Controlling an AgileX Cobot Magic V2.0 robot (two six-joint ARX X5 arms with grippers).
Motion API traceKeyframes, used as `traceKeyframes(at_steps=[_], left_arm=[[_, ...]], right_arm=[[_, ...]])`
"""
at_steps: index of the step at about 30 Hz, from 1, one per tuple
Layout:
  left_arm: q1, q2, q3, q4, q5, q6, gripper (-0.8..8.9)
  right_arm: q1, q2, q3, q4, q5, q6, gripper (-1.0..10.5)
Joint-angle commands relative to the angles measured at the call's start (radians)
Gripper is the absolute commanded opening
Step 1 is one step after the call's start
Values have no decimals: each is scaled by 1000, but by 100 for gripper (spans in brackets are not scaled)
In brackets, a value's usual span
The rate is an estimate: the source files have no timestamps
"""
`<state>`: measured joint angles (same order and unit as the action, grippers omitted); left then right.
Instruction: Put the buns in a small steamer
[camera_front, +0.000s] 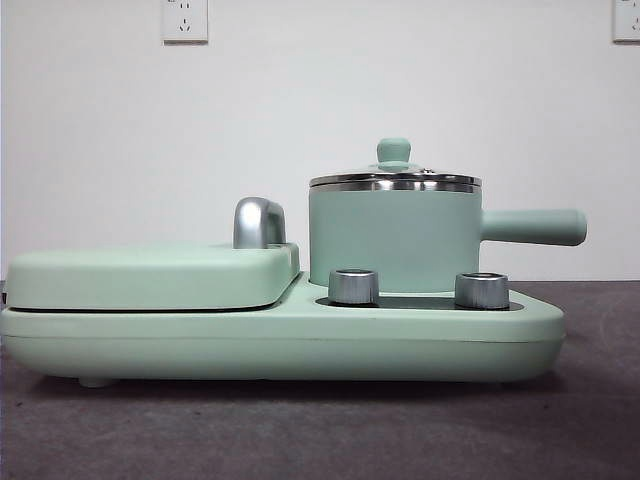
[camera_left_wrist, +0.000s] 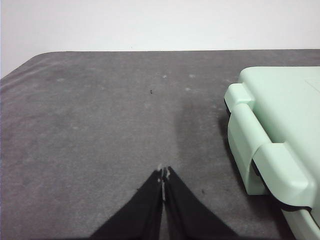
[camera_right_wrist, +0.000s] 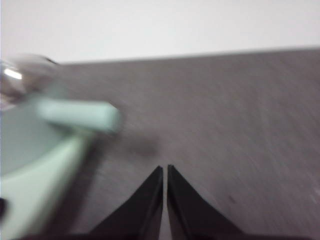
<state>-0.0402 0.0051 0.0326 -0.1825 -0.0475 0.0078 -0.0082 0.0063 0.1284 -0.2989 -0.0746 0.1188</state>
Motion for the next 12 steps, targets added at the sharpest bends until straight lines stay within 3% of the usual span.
traceKeyframes(at_steps=[1,4,12], left_arm=[[1,-2,-19,-4,-6,6,7],[1,-2,-19,-4,-6,6,7],[1,-2,-19,-4,-6,6,7]], right_arm=[[7,-3,-25,26,92,-11,12],[9,-3,-55,30,125,-41,12],[9,-3,-118,123,120,-76,12]])
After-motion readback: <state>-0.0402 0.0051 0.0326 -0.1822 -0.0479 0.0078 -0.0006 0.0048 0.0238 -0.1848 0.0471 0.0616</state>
